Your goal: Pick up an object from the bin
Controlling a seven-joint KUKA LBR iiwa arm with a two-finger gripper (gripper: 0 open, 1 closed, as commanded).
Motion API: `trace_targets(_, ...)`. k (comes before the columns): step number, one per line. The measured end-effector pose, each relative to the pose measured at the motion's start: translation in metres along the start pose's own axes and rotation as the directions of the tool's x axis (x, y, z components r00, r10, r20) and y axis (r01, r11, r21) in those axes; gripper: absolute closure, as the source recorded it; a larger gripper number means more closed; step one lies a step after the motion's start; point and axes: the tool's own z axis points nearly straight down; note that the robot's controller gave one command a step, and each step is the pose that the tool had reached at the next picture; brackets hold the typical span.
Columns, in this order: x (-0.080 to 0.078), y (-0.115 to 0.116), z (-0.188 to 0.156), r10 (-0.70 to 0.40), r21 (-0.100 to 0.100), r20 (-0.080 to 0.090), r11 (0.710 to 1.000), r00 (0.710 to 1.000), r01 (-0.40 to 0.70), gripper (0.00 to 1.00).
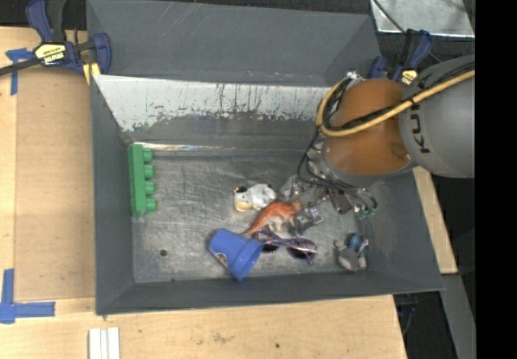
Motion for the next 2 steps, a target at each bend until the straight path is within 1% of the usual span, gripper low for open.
trace_targets(1,0.003,0.001,-0.017,-0.001,-0.006,-0.014,1.000,1.000,0.001,1.00)
trace_targets(2,0.001,0.000,-0.032,0.000,-0.003,-0.008,1.000,1.000,0.000,1.00)
